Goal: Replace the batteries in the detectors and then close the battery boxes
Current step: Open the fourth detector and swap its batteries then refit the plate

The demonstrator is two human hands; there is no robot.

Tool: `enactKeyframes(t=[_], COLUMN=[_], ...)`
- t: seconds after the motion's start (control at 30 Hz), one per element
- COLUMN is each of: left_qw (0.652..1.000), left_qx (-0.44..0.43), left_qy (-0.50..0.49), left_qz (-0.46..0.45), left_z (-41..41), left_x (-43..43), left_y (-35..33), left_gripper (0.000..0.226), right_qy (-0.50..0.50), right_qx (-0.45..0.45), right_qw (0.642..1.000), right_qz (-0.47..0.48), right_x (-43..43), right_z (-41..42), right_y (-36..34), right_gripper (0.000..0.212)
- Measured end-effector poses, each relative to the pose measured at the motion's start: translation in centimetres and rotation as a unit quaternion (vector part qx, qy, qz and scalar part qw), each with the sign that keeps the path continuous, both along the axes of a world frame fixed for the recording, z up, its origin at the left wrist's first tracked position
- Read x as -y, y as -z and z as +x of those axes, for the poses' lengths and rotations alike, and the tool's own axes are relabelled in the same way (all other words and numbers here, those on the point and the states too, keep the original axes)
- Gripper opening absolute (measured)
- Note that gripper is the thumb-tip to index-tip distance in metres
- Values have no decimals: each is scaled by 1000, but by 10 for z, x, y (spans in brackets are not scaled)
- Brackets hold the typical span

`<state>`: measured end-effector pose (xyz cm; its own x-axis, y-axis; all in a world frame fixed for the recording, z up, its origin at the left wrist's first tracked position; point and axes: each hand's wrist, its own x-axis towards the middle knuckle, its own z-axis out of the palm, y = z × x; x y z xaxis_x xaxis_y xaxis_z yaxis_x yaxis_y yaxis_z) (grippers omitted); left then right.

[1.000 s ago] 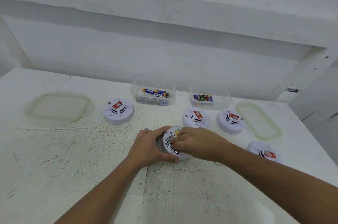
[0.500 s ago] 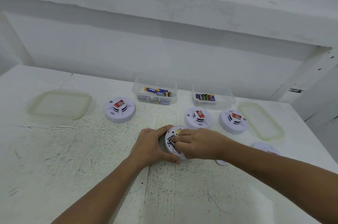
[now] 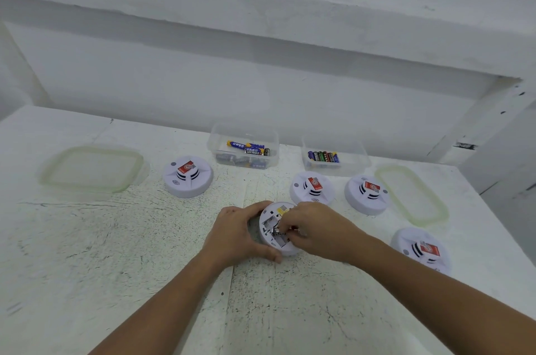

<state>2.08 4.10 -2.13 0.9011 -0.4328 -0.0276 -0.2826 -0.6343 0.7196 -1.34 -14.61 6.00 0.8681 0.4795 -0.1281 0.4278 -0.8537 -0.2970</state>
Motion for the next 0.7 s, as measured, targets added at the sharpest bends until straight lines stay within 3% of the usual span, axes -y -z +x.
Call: enactKeyframes(t=[0.1, 0.17, 0.23, 0.33, 0.4, 0.57, 0.7], left_qw=[1000, 1000, 1000, 1000, 1000, 1000, 1000], left_qx=[-1, -1, -5, -14, -19, -27, -24], left_qy=[1, -1, -5, -7, -7, -8, -9], left_qz=[4, 7, 15, 22, 21, 10, -2], left_z=[1, 0, -1, -2, -3, -3, -4], left_x=[0, 0, 0, 1, 1, 2, 2], left_y=[1, -2, -6, -9, -11, -13, -15], left_gripper=[107, 109, 110, 110, 107, 99, 93], right_qy=[13, 83, 182, 295, 352, 474, 507], right_qx=[-17, -53, -92, -117, -96, -36, -31], right_qw=[1000, 988, 947, 852, 805, 789, 837], right_qz=[22, 117, 249, 416, 468, 389, 206], right_x=[1, 4, 14, 37, 56, 107, 123], right_z=[-4, -3, 7, 36, 61, 122, 153], right_y=[-3, -6, -13, -26, -33, -35, -21], right_gripper=[21, 18, 16, 20, 20, 21, 23])
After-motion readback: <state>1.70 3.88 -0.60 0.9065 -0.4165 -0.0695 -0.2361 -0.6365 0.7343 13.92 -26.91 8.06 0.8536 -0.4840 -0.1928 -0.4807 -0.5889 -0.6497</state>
